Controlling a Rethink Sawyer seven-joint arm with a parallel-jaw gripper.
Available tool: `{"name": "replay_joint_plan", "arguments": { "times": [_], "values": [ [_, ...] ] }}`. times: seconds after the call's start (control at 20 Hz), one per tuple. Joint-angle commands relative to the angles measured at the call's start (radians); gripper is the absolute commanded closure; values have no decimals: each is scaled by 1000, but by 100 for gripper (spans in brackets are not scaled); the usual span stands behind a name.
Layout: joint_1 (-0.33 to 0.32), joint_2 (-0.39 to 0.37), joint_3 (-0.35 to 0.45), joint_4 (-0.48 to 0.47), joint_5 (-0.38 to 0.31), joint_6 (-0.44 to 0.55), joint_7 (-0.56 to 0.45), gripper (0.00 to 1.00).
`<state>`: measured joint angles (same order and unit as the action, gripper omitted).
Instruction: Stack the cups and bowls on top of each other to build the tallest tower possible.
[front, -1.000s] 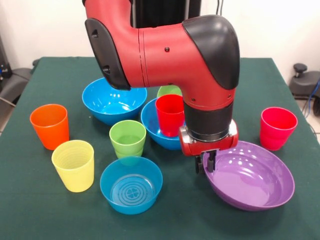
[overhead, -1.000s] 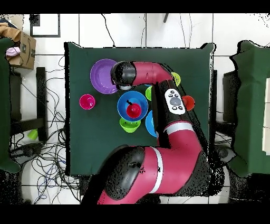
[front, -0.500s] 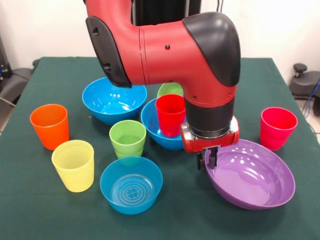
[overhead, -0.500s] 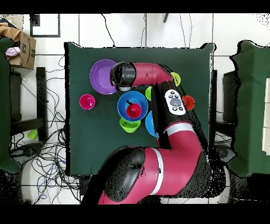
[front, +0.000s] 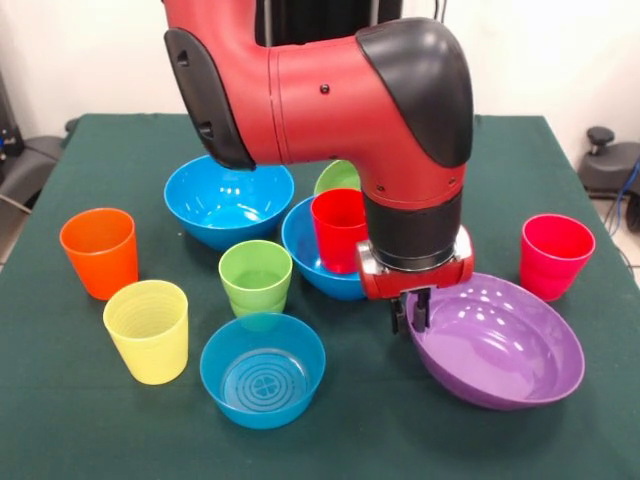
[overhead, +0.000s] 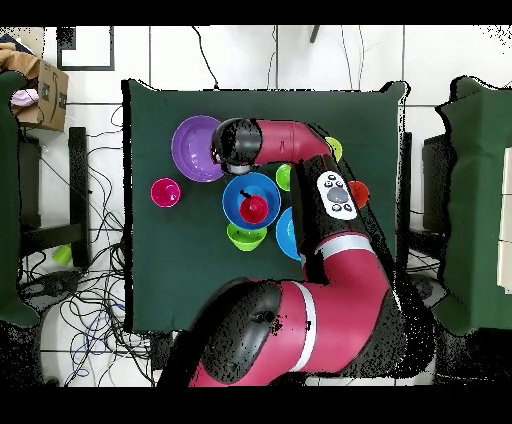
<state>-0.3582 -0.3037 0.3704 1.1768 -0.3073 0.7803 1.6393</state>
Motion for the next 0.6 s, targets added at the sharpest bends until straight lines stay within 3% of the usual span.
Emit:
{"name": "replay_joint_plan", "arguments": {
  "times": [0.05, 0.3, 0.6],
  "values": [
    [-27, 29, 15, 64, 7, 3, 14, 100],
    [-60, 25, 19, 65, 31, 27, -12, 100],
    [-98, -32, 22, 92, 77, 119, -21, 100]
  ]
}}
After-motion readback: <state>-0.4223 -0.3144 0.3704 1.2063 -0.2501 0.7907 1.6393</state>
